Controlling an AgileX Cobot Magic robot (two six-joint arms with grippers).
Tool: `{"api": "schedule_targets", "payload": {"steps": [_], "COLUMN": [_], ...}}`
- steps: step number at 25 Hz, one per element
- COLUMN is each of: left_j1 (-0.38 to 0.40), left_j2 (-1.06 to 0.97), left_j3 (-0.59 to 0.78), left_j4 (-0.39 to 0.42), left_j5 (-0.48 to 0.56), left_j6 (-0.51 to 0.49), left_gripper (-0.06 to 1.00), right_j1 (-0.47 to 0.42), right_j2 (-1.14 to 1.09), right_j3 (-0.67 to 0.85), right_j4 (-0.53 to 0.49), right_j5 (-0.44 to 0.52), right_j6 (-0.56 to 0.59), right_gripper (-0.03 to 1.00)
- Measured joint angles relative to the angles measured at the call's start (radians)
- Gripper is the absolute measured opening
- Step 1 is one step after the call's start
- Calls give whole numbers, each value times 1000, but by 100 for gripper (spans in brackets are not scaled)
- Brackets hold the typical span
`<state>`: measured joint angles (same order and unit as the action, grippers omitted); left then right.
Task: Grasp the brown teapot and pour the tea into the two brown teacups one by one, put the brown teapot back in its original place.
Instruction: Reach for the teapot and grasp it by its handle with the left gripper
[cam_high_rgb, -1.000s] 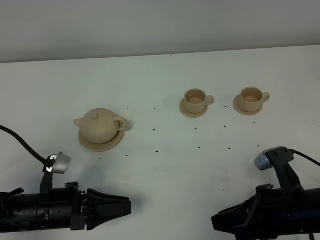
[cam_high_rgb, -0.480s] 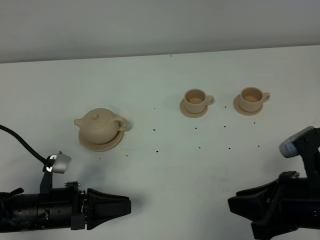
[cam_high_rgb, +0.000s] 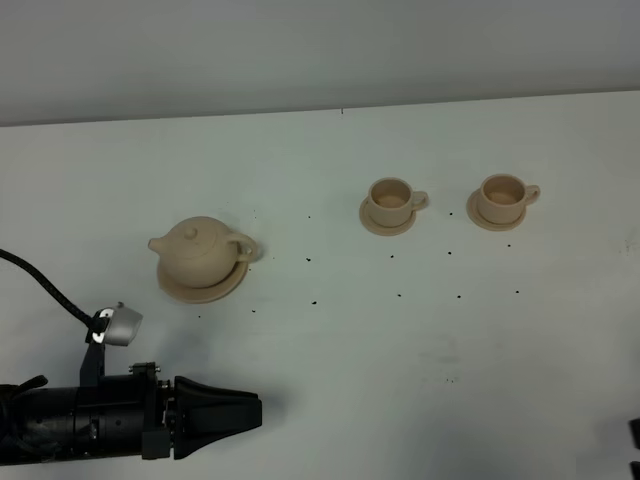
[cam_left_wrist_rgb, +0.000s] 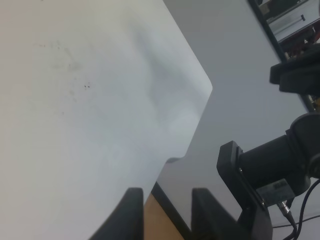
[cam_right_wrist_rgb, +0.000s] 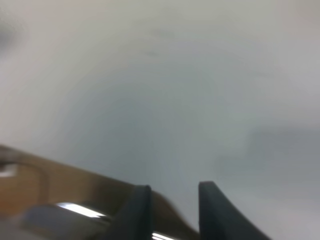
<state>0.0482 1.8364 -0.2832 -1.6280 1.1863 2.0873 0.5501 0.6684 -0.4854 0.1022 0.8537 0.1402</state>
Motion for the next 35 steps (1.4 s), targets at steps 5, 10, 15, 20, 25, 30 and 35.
{"api": "schedule_targets", "payload": {"steps": [5,10,15,20,25,30,35], "left_j1": [0,0,0,-9,-102,-221,-271], "left_j2": [0,1,1,2,3,4,4], "left_j3": [0,-9,-109,-265,-498,-743,-964], "left_j4": [-30,-128,-128,-126,-114,31,214], "left_j5": [0,1,1,1,1,-92,-158], "left_j6": [0,-1,-46,-195,-401,-638,-875], "left_gripper": [26,26,26,25,25,25,25], "right_j1": [0,0,0,0,0,0,0], "right_j2": [-72,-94,-95,-117,-245,-384,-461], "right_j3": [-79,-87,-87,-87,-88,-88,-29], "right_j4": [-257,-432,-518,-502,-336,-167,-122], "right_j5": [162,177,217,256,244,217,206], "right_j6": [112,150,156,154,54,-67,-106], "right_gripper": [24,24,24,24,24,24,24]}}
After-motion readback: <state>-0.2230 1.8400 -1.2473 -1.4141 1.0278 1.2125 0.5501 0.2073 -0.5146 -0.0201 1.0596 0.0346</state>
